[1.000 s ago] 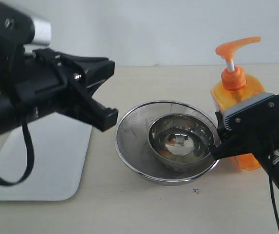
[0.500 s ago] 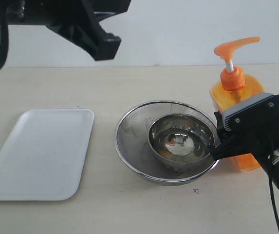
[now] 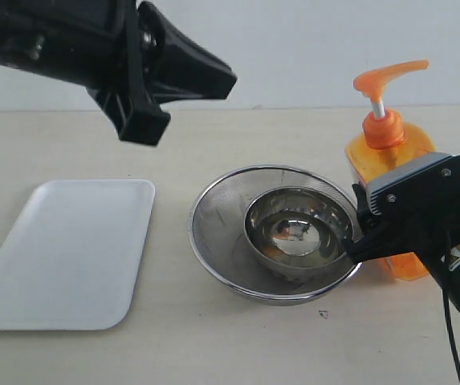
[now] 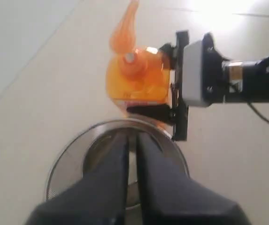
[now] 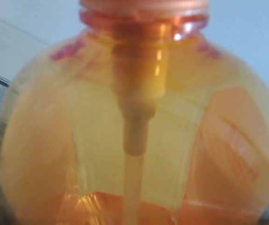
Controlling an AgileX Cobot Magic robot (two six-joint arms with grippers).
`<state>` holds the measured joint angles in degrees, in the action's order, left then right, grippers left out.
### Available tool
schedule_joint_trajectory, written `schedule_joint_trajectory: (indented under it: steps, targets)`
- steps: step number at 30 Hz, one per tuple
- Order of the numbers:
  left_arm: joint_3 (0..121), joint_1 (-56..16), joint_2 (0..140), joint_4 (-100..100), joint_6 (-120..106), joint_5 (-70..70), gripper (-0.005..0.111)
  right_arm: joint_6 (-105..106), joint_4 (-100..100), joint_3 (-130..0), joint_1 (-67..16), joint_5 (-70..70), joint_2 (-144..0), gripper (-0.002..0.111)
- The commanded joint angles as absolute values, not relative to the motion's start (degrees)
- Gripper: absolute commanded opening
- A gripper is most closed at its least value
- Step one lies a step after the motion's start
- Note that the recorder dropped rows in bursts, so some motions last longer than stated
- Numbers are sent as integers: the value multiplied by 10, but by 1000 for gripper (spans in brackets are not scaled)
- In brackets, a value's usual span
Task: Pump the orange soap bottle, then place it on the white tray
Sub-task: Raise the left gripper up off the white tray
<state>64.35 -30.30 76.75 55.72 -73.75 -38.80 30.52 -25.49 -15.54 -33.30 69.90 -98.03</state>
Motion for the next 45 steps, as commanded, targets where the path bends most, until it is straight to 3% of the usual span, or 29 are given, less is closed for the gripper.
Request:
schedule_joint_trajectory:
  steps: [1, 9, 21, 36, 45]
  targets:
    - [655, -260, 772, 696, -834, -425, 5, 300, -249, -155, -332, 700, -978, 0]
    - [719, -263, 862, 770, -886, -530, 5, 300, -236, -155, -332, 700, -978, 0]
    - [924, -353, 1006, 654, -745, -536, 5, 316, -241, -155, -332, 700, -978, 0]
    - [995, -391, 1040, 637, -650, -503, 5, 318, -236, -155, -332, 700, -978, 0]
    - [1053, -406, 1085, 614, -624, -557, 5, 318, -237, -155, -332, 700, -978, 0]
